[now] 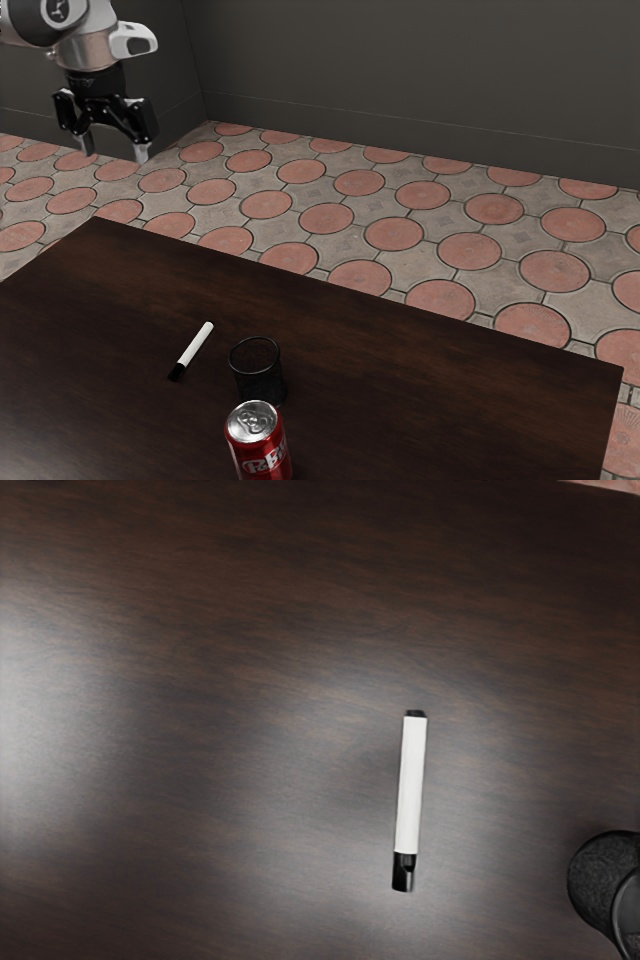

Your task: Put the marker into the pen holder.

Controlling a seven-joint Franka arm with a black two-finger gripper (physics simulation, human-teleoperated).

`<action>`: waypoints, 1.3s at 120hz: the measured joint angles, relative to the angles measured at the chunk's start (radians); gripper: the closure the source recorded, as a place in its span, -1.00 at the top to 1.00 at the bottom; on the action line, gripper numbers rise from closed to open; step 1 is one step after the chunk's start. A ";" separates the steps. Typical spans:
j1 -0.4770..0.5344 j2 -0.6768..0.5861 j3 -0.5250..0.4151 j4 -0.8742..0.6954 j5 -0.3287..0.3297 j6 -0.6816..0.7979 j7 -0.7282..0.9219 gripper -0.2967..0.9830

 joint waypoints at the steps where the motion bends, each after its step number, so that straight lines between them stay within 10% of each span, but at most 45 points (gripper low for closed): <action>1: -0.001 0.000 -0.001 0.000 0.000 0.000 0.000 0.54; 40: 0.000 0.189 -0.008 -0.035 -0.011 0.072 -0.015 0.54; 83: 0.006 0.235 -0.011 -0.431 -0.133 0.401 -0.058 0.53; 156: 0.006 0.428 -0.011 -0.434 -0.141 0.671 -0.058 0.53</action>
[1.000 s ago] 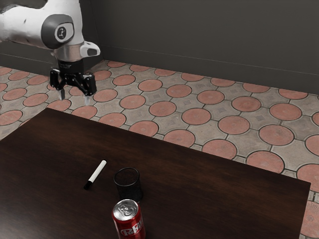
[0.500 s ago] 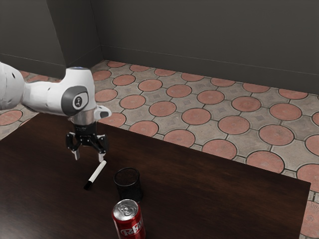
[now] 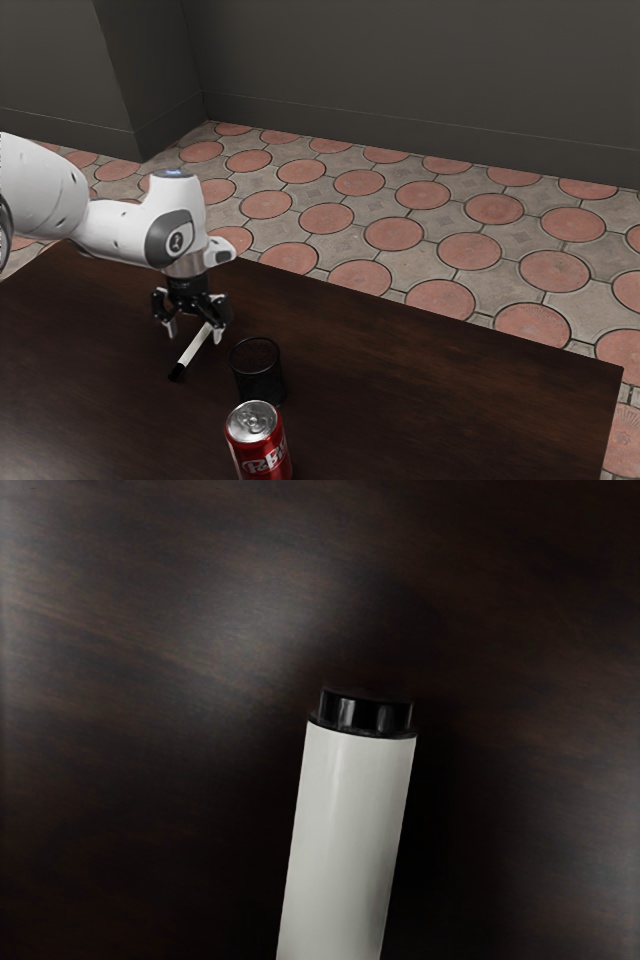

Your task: Put the marker into the pen holder.

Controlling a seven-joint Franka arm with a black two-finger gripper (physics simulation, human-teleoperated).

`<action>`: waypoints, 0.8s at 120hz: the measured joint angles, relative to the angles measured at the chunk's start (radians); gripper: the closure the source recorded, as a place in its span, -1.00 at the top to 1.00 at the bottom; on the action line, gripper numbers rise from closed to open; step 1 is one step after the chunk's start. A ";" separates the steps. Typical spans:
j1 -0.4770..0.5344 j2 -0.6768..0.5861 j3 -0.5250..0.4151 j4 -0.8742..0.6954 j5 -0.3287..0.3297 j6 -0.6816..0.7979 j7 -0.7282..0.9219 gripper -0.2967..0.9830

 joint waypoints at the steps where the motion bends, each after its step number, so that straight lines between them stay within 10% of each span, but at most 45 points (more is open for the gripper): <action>1: 0.000 0.002 0.000 0.002 0.000 0.001 0.000 0.53; 42: 0.000 0.053 0.000 0.064 0.007 0.014 0.012 0.50; 96: 0.000 0.050 0.000 0.064 0.019 0.014 0.017 -0.57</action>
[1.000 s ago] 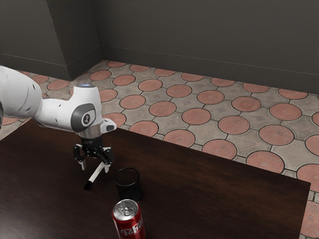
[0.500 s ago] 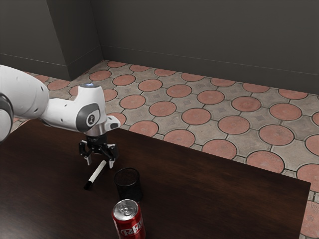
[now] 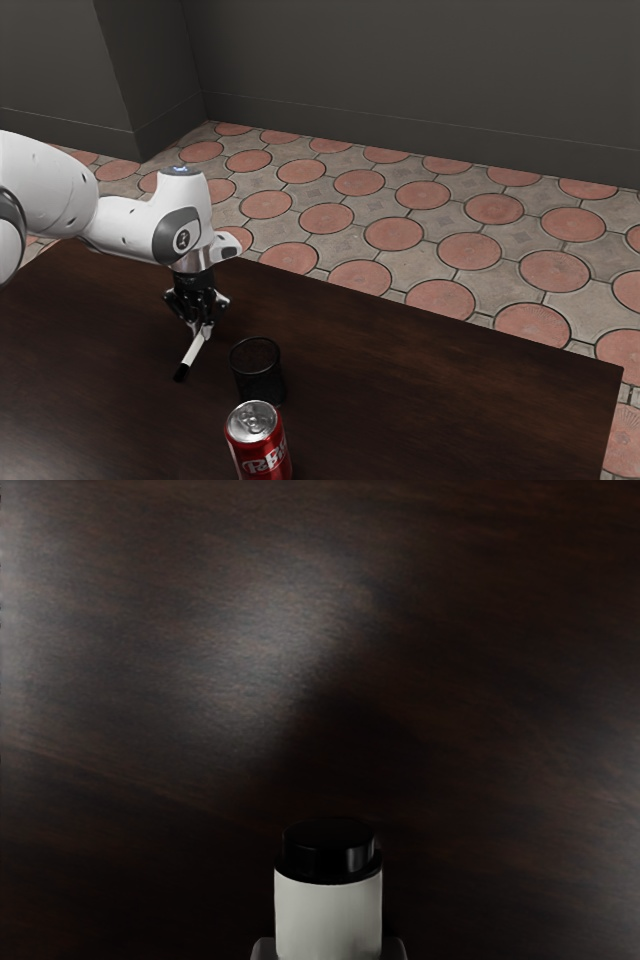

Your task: Put the marker into the pen holder.

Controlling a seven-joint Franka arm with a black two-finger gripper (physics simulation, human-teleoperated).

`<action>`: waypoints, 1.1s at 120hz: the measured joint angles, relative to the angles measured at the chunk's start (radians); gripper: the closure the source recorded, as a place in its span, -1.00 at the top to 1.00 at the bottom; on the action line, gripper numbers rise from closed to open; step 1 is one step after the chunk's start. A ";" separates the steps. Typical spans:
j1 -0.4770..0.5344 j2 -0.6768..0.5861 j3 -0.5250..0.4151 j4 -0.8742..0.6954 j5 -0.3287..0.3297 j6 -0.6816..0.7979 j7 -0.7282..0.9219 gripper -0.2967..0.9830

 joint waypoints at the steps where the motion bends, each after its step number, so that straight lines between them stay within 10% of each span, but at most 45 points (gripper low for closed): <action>1: 0.000 0.000 0.000 0.000 0.000 0.000 0.000 -0.58; 36: -0.010 -0.048 0.000 -0.002 0.040 0.000 -0.020 -0.68; 80: -0.013 -0.377 -0.138 -0.175 0.242 0.203 -0.066 -0.69; 132: -0.019 -0.708 -0.322 -0.483 0.261 0.398 -0.263 -0.66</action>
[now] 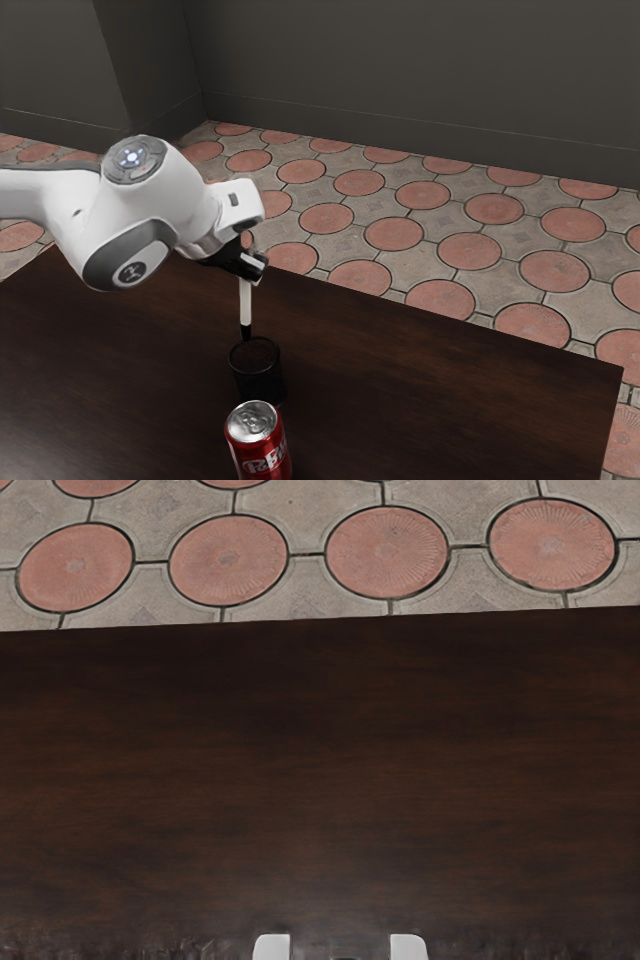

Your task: Put the marker into the pen holder.

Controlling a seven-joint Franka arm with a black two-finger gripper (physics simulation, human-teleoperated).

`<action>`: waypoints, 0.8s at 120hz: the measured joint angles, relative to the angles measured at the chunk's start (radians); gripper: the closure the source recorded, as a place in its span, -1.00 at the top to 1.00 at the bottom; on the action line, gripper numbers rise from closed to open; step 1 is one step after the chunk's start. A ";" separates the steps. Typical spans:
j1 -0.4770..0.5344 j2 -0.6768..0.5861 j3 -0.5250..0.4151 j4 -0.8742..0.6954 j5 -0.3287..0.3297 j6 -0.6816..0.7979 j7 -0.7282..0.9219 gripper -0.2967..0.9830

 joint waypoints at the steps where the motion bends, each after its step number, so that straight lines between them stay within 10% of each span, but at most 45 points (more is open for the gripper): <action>1: 0.000 -0.004 -0.002 -0.006 0.000 0.001 -0.004 -0.66; 48: 0.002 -0.005 -0.019 -0.066 -0.005 0.013 -0.149 -0.65; 96: 0.015 0.061 -0.018 -0.038 0.155 0.024 -0.217 -0.65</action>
